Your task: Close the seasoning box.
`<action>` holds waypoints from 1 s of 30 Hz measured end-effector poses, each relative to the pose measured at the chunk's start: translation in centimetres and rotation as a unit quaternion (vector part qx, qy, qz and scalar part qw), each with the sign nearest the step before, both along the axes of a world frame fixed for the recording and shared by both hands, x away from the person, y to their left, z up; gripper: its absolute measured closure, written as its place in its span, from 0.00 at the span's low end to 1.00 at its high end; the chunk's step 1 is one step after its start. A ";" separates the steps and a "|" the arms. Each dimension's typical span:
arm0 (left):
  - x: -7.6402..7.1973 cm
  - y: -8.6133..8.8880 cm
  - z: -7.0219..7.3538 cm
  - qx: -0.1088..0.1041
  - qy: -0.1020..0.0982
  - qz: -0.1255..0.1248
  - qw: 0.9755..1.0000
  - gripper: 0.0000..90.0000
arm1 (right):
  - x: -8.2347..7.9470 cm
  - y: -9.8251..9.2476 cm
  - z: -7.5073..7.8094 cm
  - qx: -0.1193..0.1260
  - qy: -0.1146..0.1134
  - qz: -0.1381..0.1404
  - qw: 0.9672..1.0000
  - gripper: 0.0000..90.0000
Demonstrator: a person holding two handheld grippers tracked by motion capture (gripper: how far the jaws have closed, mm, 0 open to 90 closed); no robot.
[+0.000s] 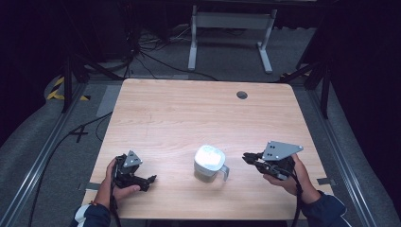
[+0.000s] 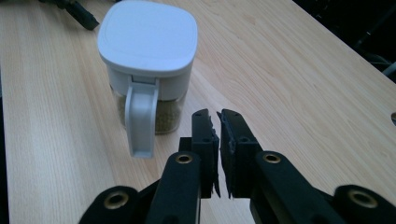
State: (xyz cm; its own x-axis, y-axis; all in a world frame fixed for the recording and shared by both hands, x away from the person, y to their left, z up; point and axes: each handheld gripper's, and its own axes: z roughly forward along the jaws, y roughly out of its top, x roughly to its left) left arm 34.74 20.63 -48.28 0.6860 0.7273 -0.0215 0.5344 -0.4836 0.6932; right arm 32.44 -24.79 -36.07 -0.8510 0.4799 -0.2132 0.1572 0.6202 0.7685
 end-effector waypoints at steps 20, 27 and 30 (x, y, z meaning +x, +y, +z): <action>0.0 0.0 0.0 0.000 0.000 0.000 1.000 0.01 | -0.1 -6.3 -3.4 -0.039 -0.002 -0.077 0.996 0.49; 0.0 0.0 0.0 0.000 0.000 0.000 1.000 0.01 | -0.9 -9.1 -5.7 -0.032 0.008 -0.099 0.995 0.37; 0.0 0.0 0.0 0.001 0.001 0.001 1.000 0.01 | -1.4 -10.8 -6.9 -0.018 0.025 -0.114 0.993 0.36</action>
State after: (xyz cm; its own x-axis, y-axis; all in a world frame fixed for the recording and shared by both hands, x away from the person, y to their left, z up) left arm 34.72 20.63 -48.27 0.6850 0.7283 -0.0214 0.5363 -0.4841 0.6914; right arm 31.06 -35.58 -42.97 -0.7309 0.6543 -0.1942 0.3336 0.5907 0.7347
